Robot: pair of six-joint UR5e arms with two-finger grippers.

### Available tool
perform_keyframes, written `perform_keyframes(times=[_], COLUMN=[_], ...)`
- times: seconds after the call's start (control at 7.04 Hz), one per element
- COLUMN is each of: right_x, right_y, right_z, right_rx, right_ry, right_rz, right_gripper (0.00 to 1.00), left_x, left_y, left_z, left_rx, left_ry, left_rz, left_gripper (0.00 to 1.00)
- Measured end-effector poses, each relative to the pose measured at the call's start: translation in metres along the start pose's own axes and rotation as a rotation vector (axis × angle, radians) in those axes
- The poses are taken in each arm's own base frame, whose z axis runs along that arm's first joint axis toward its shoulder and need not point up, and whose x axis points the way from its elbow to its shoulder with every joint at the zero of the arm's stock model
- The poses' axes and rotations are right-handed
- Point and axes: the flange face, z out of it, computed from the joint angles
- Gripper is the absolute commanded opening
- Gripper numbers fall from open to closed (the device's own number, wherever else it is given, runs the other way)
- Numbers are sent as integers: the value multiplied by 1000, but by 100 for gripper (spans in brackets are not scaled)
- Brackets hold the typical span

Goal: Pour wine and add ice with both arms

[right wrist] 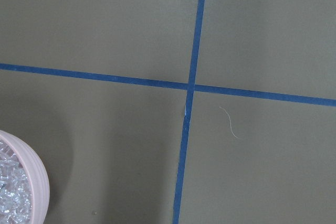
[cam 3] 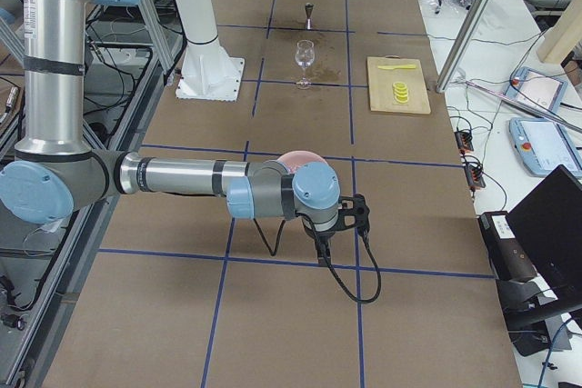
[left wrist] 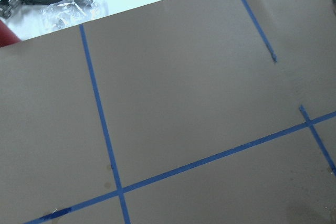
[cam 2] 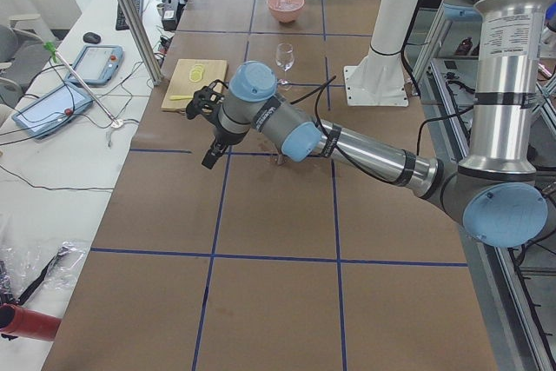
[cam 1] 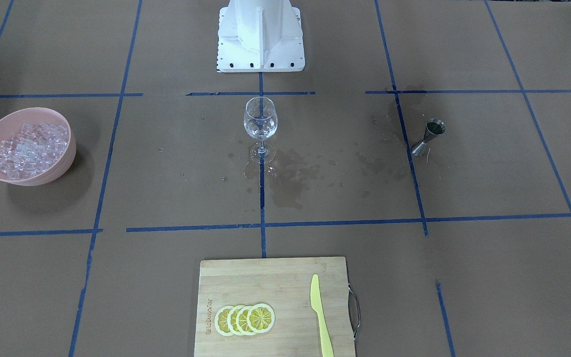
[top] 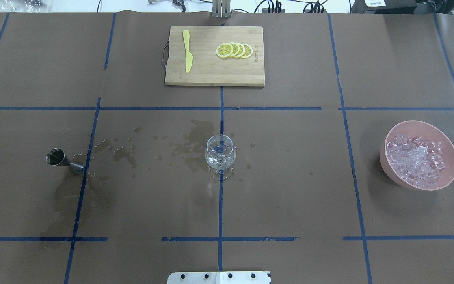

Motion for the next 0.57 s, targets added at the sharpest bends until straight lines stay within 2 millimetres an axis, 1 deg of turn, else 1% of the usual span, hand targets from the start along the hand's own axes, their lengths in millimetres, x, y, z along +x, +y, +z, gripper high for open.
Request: perform_keyframes(times=[0.14,0.28,0.43,0.57], right_x=[-2,-6,-11,-16], right_y=[0,0,-3,-7], right_z=[-2,-5,-11,-16], right_rx=[2,8,20,29], right_ry=[1,6,14,18], right_rz=[-3,-10,-23,-35], right_gripper=[100,100,100,100], left_x=[38,69,97,126], left_y=[-7,-9,-4,5], left_z=[6,10,13,20], left_rx=[15,30,44,50], left_ry=[-20,-33,-48,-62], left_rz=[-3,-13,-42,-96], left_gripper=[100,100,100,100])
